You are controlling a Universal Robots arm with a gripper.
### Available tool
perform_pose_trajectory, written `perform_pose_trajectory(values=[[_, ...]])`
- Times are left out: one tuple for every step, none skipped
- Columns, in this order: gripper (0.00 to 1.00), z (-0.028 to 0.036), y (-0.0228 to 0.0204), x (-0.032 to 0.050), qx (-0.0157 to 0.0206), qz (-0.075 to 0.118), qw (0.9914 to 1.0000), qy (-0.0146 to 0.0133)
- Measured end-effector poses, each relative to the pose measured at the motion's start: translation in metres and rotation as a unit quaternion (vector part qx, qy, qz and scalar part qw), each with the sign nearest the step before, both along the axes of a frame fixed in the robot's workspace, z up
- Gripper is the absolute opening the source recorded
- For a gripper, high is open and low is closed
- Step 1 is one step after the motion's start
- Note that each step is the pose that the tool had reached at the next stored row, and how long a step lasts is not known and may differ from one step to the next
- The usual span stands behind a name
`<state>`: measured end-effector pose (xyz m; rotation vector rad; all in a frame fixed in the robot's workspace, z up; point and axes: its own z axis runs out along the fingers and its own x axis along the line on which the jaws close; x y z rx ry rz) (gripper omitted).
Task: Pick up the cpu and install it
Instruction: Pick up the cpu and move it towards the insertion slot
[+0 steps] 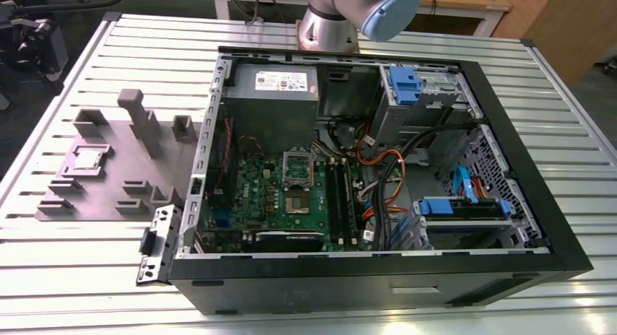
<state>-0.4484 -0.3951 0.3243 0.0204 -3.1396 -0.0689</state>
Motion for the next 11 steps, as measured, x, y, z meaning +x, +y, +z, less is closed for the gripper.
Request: perform_pose_trajectory(values=[[0.59,-0.0003,0.0,0.0,0.0,0.0,1.0,0.0],[0.59,-0.0005,0.0,0.0,0.0,0.0,1.0,0.0],[0.59,-0.0008,-0.0001,0.0,0.0,0.0,1.0,0.0],[0.59,-0.0011,-0.0002,0.0,0.0,0.0,1.0,0.0],[0.59,-0.0014,-0.0002,0.0,0.0,0.0,1.0,0.0],[0.59,-0.0016,-0.0005,0.0,0.0,0.0,1.0,0.0],[0.59,-0.0016,-0.0006,0.0,0.0001,0.0,1.0,0.0],[0.59,-0.0018,-0.0009,0.0,0.0001,0.0,1.0,0.0],[0.59,-0.0027,-0.0009,0.0,0.0,0.0,1.0,0.0],[0.59,-0.0027,-0.001,0.0,0.0001,0.0,1.0,0.0],[0.59,-0.0028,-0.0009,0.0,0.0,0.0,1.0,0.0]])
